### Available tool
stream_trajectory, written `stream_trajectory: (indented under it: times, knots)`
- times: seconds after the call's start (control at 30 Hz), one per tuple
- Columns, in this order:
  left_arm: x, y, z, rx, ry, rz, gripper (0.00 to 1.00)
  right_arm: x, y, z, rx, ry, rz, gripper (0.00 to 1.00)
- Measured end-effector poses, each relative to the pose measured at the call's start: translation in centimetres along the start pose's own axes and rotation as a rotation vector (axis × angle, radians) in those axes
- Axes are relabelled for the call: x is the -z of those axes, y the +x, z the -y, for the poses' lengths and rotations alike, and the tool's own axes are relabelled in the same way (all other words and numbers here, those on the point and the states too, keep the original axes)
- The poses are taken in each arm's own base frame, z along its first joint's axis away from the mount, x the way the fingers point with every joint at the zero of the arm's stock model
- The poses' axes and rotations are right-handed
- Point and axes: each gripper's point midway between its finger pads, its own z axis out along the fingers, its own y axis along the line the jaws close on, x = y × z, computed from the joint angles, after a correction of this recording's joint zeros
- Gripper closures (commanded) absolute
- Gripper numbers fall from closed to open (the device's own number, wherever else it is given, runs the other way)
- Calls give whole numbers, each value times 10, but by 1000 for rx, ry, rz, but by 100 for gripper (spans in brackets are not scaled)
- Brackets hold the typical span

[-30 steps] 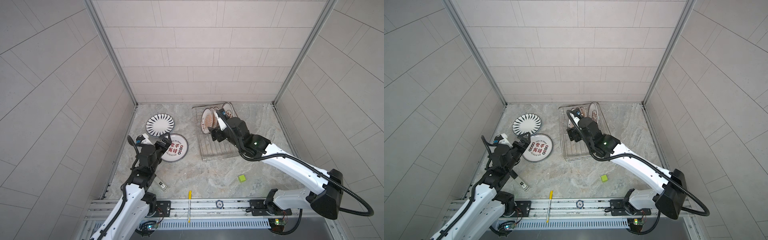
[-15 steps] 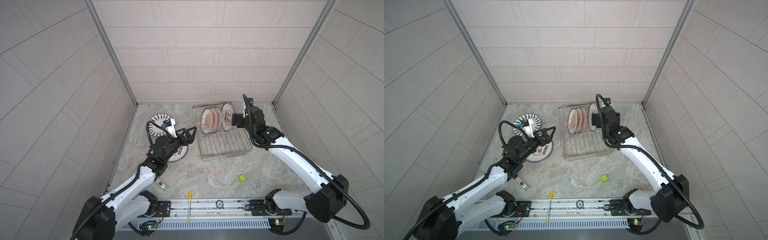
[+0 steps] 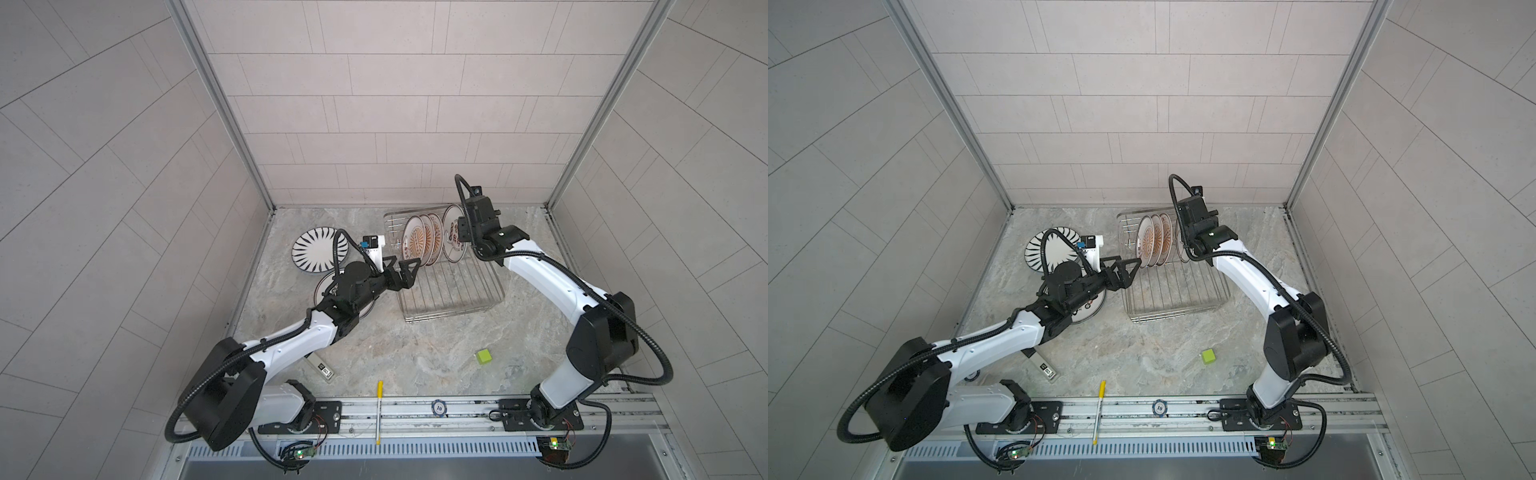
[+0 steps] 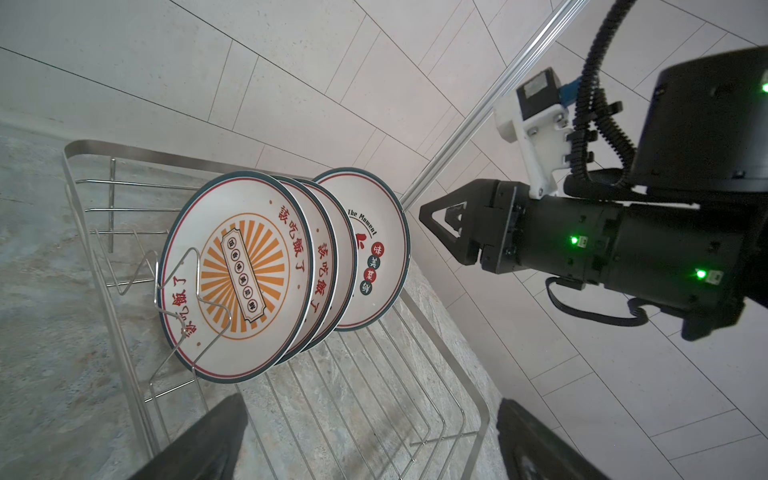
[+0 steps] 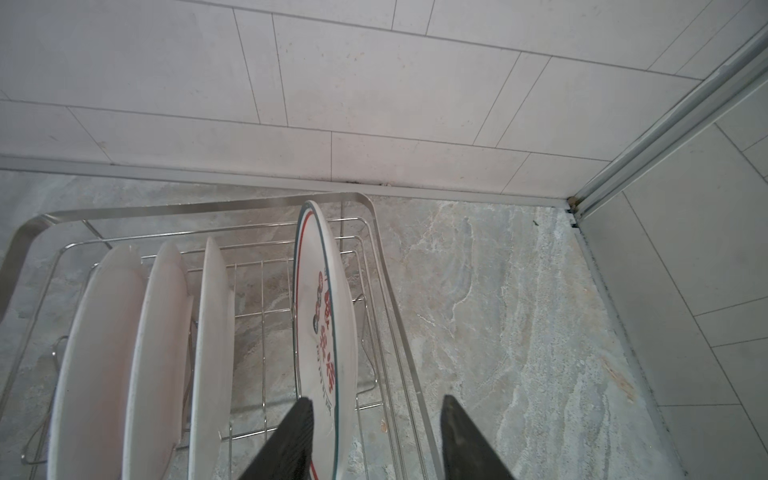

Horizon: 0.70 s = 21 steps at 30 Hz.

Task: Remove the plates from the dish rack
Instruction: 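Grip the next red-text plate in the rack with the right gripper and lift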

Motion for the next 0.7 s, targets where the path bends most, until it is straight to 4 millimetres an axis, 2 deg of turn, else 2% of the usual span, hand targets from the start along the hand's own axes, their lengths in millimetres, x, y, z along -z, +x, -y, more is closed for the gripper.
stream_trajectory:
  times: [0.13,0.37,0.57,0.7]
  knots:
    - [-4,1,-3,11,-9,9,0,-16,6,-4,24,30,-40,73]
    - [-8,2,-4,24,-4,16,0,-35,20,-9,57,53,-97,76]
    - [-9,1,-4,30,2,23,0,-48,29,-14,70,59,-127,86]
    - [-9,0,-3,33,4,28,0,-49,30,-13,59,68,-129,91]
